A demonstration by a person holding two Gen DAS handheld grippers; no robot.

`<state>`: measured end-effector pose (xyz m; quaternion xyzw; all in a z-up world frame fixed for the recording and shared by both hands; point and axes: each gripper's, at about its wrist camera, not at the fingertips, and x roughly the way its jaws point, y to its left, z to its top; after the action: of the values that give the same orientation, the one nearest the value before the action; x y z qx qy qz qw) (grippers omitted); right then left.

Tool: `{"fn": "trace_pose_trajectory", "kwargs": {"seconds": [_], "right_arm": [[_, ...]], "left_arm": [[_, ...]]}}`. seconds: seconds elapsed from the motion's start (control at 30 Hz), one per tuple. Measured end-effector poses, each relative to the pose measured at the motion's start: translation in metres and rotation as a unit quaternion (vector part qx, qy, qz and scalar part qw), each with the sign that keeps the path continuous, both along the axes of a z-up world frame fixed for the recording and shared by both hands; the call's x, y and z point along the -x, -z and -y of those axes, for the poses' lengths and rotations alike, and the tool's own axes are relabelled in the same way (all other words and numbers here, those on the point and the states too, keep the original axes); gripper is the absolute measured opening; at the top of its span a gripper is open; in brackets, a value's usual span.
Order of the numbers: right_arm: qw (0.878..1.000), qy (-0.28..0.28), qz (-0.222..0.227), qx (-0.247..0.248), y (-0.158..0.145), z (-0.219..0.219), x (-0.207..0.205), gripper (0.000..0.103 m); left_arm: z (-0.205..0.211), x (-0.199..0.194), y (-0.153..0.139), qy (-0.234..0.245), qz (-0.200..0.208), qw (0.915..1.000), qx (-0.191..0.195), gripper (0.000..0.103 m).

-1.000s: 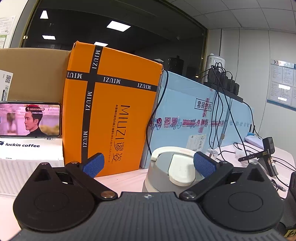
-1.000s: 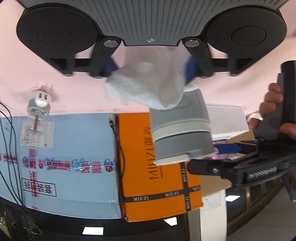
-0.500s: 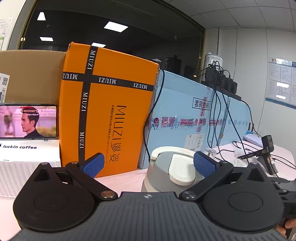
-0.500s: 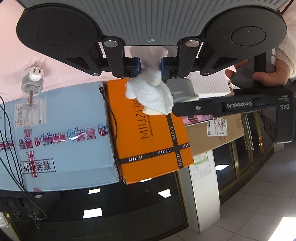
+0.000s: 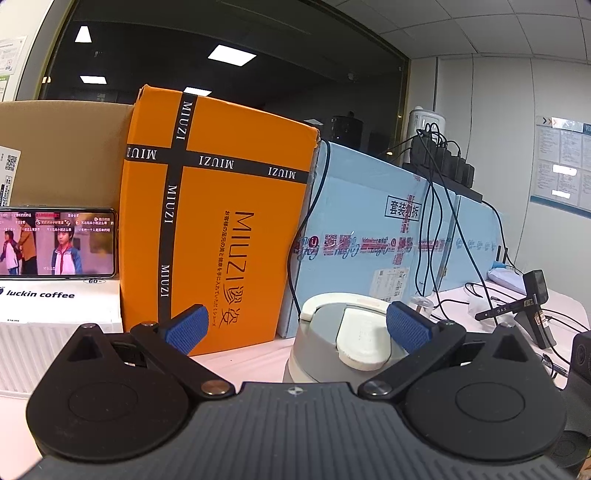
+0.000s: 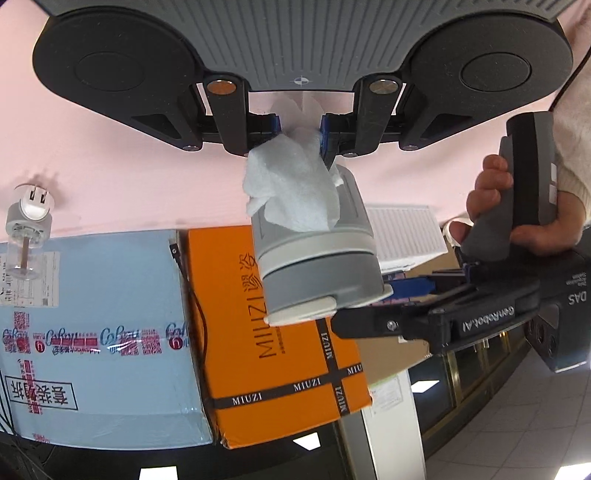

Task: Clean container
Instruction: 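Rub the wipe along the mug body with the right gripper while the left gripper holds it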

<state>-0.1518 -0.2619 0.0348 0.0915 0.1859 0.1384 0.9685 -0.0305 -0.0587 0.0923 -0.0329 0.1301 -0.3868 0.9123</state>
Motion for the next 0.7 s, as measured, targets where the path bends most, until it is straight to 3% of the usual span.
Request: {"fn": "trace_pose_trajectory", "kwargs": {"seconds": [0.37,0.7], "right_arm": [[0.996,0.003,0.072,-0.052,-0.013,0.010,0.016,0.018],[0.999,0.008,0.030,-0.031,-0.004,0.002,0.007,0.018]], "left_arm": [[0.000,0.002,-0.001,-0.002,0.003,1.0000,-0.004,0.103],[-0.001,0.003,-0.001,-0.002,0.007,0.9999,-0.008,0.103]]}}
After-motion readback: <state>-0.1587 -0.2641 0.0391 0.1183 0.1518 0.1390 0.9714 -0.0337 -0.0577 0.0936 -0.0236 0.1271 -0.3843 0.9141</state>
